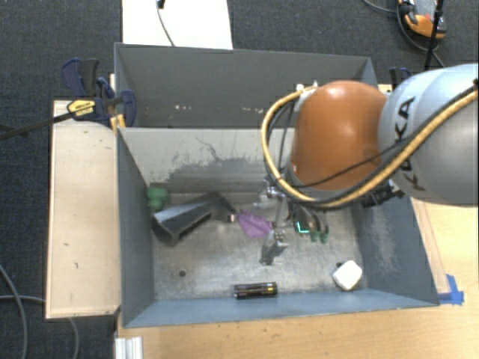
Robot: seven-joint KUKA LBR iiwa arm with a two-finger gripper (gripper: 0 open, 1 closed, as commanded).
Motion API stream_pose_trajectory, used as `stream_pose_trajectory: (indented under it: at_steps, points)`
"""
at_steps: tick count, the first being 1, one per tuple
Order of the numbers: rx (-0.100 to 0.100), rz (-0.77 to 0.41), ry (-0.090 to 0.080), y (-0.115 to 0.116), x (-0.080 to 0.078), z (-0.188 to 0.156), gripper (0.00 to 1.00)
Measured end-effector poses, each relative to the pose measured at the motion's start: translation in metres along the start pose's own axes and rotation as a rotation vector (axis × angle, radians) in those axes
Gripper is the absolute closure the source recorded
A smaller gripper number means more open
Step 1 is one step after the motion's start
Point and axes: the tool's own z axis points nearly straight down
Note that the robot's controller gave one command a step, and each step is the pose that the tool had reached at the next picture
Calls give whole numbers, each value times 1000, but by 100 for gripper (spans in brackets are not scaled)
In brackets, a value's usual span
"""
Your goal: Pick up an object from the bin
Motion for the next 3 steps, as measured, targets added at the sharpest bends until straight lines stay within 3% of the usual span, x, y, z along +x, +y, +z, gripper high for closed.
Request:
stream_pose_trajectory:
  at_steps: [1, 2, 3]
  points:
    - [-1, 4, -8, -1, -2, -4, 0]
    - [0, -122, -11, 48, -19, 43, 0]
    - [-1, -61, -8, 66, -57, 58, 0]
